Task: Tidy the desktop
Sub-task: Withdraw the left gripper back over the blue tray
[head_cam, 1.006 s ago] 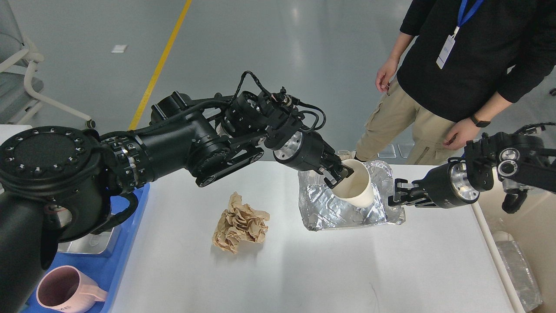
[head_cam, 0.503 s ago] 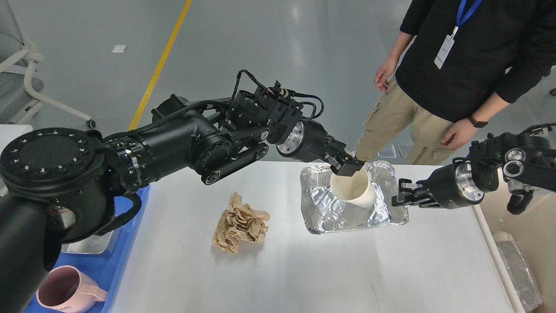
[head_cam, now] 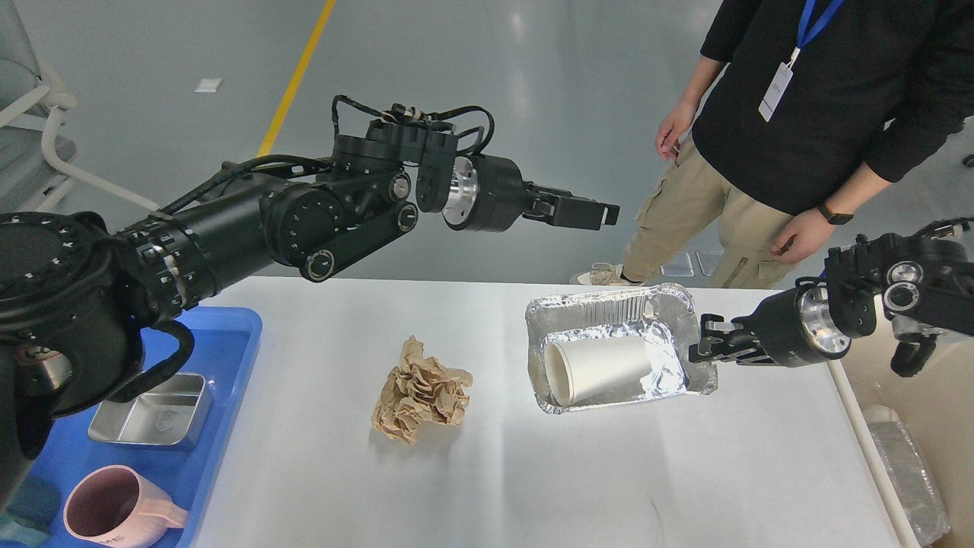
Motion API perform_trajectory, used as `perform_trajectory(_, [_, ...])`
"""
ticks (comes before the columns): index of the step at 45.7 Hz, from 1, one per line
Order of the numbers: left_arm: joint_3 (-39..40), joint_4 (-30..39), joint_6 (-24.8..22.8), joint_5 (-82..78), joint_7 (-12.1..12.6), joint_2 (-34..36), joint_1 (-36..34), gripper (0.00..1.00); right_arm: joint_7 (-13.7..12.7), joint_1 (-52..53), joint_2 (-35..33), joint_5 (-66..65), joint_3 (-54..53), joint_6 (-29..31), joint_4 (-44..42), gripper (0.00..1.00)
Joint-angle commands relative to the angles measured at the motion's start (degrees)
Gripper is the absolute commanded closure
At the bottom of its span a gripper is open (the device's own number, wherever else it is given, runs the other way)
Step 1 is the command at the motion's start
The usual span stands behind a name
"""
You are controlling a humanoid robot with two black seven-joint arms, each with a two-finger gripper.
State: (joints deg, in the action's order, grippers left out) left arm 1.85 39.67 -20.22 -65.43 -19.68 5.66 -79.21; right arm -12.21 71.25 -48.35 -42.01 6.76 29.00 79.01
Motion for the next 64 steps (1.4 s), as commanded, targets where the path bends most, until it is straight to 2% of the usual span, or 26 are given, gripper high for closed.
perform_trajectory(1, [0.3, 1.3, 3.6, 1.0, 6.6, 5.8, 3.9, 0.03, 0.0, -0.1, 0.0, 0.0, -0.1, 0.0, 0.0, 1.00])
perform_trajectory(4, [0.4, 2.5, 5.1, 1.1, 9.6, 8.2, 5.9, 0.03, 0.0, -0.1, 0.1, 0.0, -0.1, 0.0, -0.1, 1.00])
perform_trajectory(13, [3.9, 8.1, 9.4, 4.8, 15.1, 16.7, 10.7, 0.03, 0.0, -0.2, 0.3, 0.0, -0.1, -0.1, -0.3, 1.00])
perform_trajectory(24, [4.2, 24.9, 10.6, 6.6, 17.7, 34.1, 19.4, 0.03, 0.0, -0.6, 0.3, -0.1, -0.1, -0.1, -0.4, 1.00])
perform_trajectory(33, [2.3, 33.3, 10.5, 6.0, 19.2, 45.8, 24.8, 0.03, 0.0, -0.6, 0.1, -0.1, -0.1, -0.1, -0.3, 1.00])
perform_trajectory(38, [-2.4, 37.2, 10.3, 5.5, 21.6, 51.6, 25.6, 0.03, 0.0, -0.8, 0.0, -0.1, -0.1, -0.1, -0.3, 1.00])
perform_trajectory(47, [-3.2, 39.5, 10.9, 12.1, 20.3, 58.4, 28.1, 0.03, 0.0, -0.9, 0.1, -0.1, -0.1, -0.2, -0.3, 1.00])
perform_trajectory(53, [-3.0, 43.8, 14.9, 18.0, 20.2, 61.0, 31.3, 0.03, 0.0, -0.9, 0.1, -0.1, -0.1, -0.1, -0.3, 1.00])
perform_trajectory(64, [-1.7, 44.9, 14.7, 18.6, 20.1, 64.6, 32.0, 0.03, 0.0, -0.9, 0.4, -0.1, -0.1, -0.2, -0.4, 1.00])
